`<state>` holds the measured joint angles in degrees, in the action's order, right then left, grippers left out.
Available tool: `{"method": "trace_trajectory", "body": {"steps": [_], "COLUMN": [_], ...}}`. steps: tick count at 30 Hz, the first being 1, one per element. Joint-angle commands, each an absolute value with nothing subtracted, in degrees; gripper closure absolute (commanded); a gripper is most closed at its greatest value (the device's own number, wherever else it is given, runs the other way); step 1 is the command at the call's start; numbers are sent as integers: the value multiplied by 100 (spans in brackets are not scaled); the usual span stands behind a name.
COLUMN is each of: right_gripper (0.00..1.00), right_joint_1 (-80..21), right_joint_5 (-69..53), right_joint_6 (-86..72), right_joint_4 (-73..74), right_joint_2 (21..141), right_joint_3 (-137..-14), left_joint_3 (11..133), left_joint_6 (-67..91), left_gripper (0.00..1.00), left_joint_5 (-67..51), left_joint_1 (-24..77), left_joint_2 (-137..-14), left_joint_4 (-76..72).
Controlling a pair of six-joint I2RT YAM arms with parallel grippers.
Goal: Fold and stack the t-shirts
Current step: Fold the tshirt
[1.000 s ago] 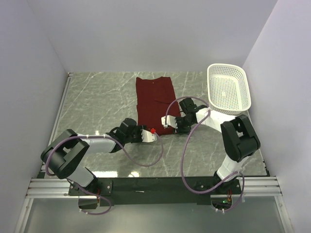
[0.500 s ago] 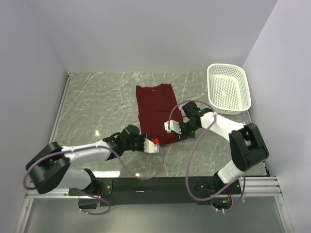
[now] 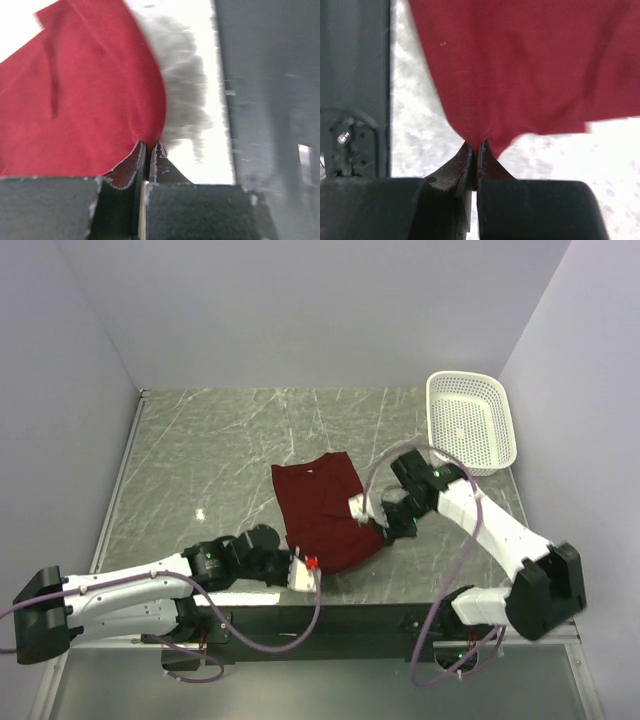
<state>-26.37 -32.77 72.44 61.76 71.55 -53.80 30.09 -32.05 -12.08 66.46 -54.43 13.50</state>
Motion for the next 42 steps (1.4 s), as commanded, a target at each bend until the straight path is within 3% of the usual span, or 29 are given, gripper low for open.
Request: {"method": "trace_trajectory", "body": {"steps": [1, 7, 15, 23, 38, 39, 42], "right_gripper": [100, 100, 100, 100, 100, 100, 97], "right_joint_1": [-2566, -2505, -2505, -2496, -2487, -2496, -2505], "right_joint_5": [-3261, -3146, -2866, -2593, -2312, -2294, -2093], "right_joint_6": [6303, 5564, 4642, 4044, 3561, 3499, 3227], "right_joint_4": [5450, 5133, 4790, 3701, 3437, 3402, 3288], "right_joint_2": [8011, 9831, 11345, 11399, 11900, 11918, 12023], "right_joint_3": [-6457, -8488, -10264, -10063, -10292, -10309, -10397], "left_joint_3": [3049, 3409, 4393, 4509, 4790, 4807, 4948], "left_joint_6": [-3409, -3700, -3691, -3612, -3437, -3428, -3279], "left_gripper": [100, 99, 99, 99, 99, 99, 82], "left_joint_5": [-957, -1064, -1037, -633, -440, -422, -229], "left_joint_1": [5675, 4046, 3165, 2997, 2812, 2812, 2812], "left_joint_2": [-5413, -6212, -7883, -8209, -8886, -8903, -9017], "left_joint_4": [811, 36, -675, -1099, -1090, -1081, -1142]}}
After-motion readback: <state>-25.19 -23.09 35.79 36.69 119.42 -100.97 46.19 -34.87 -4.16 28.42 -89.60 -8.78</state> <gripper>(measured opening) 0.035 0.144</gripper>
